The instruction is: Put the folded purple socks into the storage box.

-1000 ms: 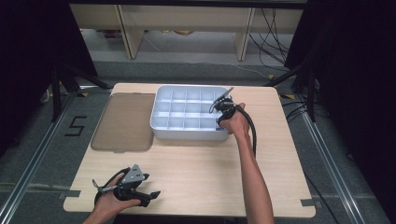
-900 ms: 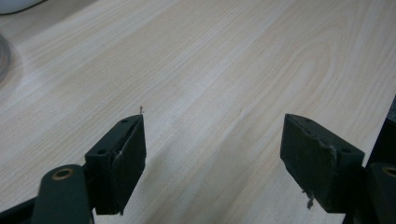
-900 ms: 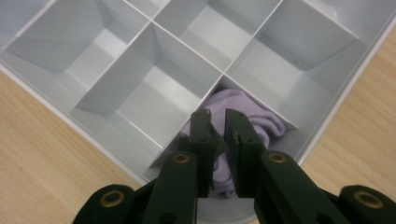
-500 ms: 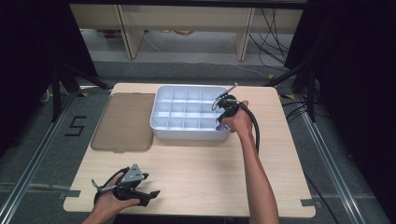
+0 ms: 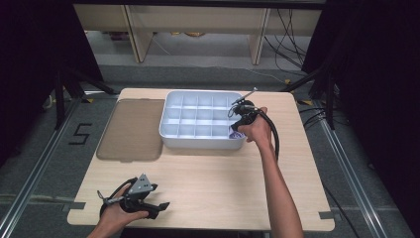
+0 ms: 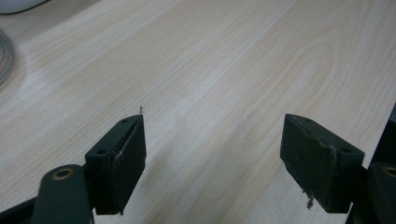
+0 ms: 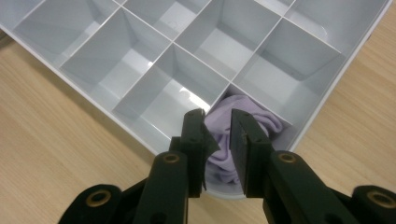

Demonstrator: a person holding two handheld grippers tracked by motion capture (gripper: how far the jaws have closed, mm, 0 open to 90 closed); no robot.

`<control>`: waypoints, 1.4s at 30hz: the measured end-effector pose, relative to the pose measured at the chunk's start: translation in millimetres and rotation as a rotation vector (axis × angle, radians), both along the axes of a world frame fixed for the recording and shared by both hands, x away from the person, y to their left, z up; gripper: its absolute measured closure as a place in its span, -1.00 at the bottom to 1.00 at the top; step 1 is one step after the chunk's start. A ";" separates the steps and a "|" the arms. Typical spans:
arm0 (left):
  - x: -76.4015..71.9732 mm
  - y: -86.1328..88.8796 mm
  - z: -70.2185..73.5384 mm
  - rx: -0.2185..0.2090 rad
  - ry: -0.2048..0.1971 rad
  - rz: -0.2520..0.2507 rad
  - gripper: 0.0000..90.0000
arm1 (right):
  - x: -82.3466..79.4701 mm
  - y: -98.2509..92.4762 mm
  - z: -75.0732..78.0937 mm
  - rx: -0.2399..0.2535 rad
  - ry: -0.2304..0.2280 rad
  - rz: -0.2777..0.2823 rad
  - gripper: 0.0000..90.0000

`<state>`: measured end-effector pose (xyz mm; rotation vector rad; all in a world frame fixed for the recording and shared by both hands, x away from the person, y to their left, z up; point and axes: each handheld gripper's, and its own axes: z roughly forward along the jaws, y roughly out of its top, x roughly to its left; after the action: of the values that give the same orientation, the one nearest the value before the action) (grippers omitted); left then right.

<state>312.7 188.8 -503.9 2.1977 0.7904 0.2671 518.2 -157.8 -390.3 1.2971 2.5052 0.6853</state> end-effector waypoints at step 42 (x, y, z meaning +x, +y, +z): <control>1.0 1.2 0.3 0.000 0.000 0.008 -0.51 | -36.6 0.4 2.4 0.129 -0.098 -0.022 -0.40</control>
<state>313.8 190.1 -503.6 2.1949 0.7996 0.2715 481.6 -157.4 -388.0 1.2976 2.4004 0.8967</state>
